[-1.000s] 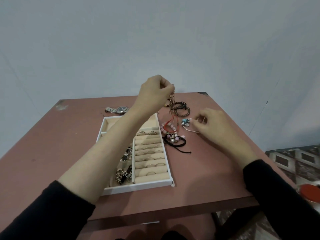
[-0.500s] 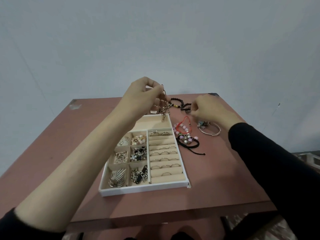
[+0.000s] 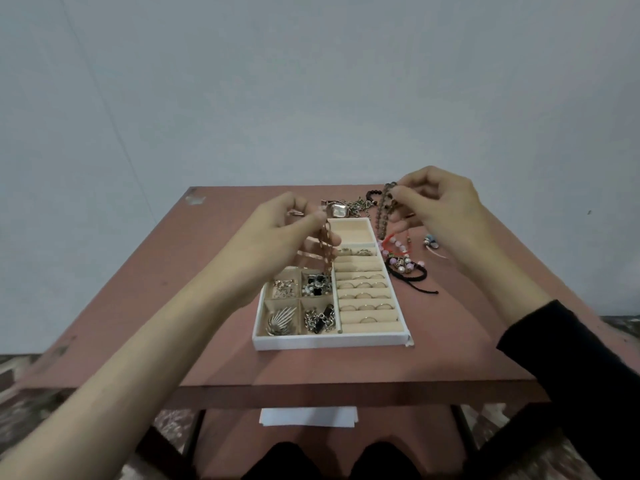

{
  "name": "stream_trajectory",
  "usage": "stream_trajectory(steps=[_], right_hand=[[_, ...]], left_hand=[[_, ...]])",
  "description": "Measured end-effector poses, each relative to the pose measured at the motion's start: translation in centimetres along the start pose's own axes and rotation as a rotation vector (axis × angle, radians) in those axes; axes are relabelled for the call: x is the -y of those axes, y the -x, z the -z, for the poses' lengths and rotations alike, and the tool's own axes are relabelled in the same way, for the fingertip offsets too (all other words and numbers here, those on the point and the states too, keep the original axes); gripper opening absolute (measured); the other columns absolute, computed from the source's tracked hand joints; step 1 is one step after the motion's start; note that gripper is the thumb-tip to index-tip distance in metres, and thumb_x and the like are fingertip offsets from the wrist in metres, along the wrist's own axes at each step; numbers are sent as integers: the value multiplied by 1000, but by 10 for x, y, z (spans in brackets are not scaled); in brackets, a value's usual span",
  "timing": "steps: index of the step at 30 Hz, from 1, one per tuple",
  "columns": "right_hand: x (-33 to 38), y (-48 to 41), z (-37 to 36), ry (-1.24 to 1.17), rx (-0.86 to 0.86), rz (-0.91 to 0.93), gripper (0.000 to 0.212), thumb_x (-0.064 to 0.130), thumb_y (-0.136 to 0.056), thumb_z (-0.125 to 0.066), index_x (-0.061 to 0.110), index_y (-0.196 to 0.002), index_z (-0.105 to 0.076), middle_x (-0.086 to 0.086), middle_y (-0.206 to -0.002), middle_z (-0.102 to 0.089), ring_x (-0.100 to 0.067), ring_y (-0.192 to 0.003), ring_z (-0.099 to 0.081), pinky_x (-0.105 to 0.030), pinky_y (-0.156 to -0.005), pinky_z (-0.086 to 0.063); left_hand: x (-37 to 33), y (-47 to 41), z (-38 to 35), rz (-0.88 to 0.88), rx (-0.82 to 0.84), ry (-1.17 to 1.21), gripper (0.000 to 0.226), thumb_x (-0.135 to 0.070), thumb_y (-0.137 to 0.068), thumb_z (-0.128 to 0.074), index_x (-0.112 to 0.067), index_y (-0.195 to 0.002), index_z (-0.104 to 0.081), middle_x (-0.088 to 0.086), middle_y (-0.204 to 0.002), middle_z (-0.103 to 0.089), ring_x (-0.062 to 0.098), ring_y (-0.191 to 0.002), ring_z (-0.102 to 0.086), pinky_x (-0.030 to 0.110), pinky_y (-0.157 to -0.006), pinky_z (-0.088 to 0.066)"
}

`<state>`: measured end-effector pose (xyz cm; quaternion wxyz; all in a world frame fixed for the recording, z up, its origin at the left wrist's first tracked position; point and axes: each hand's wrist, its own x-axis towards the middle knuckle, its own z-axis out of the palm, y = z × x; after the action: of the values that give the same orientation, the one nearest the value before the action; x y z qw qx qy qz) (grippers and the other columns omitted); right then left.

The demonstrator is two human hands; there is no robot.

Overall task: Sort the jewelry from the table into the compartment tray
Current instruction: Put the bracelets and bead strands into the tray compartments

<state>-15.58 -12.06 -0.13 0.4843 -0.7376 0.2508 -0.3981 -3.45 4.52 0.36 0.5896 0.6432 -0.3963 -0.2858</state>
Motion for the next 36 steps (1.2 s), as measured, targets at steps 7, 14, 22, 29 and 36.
stream_trajectory(steps=[7,14,22,29,36], right_hand=[[23,30,-21,-103,117,-16,5,3,-86,-61,7,-84,-60,-16,-72,-62,-17,-54,-62,-21,-49,-51],[29,42,-28,-106,155,6,6,3,-87,-60,7,-83,-60,-20,-74,-62,-19,-57,-62,-16,-47,-47],[25,48,-31,-48,252,27,3,3,-85,-62,3,-87,-62,-24,-79,-65,-24,-61,-65,-32,-61,-59],[34,56,-41,-24,396,31,1,2,-84,-63,3,-85,-63,-16,-73,-65,-22,-59,-66,-33,-61,-59],[39,65,-70,-36,541,-44,3,0,-85,-62,2,-83,-62,-15,-67,-64,-18,-53,-65,-26,-53,-55]], left_hand=[[19,24,1,42,12,-42,8,-17,-93,-53,-11,-88,-51,9,-79,-73,17,-67,-63,37,-69,-59],[38,30,3,12,57,-232,10,-15,-91,-56,-14,-81,-56,4,-74,-71,18,-68,-62,35,-67,-55],[51,28,9,-215,112,-877,5,-31,-80,-69,-27,-81,-71,-5,-97,-57,8,-92,-42,19,-76,-30],[67,18,35,-178,-276,-613,9,-28,-85,-63,-27,-77,-68,-16,-72,-59,-4,-67,-51,11,-63,-37],[84,22,44,-214,-527,-358,12,-24,-86,-57,-27,-94,-66,-9,-83,-67,12,-76,-60,8,-64,-41]])
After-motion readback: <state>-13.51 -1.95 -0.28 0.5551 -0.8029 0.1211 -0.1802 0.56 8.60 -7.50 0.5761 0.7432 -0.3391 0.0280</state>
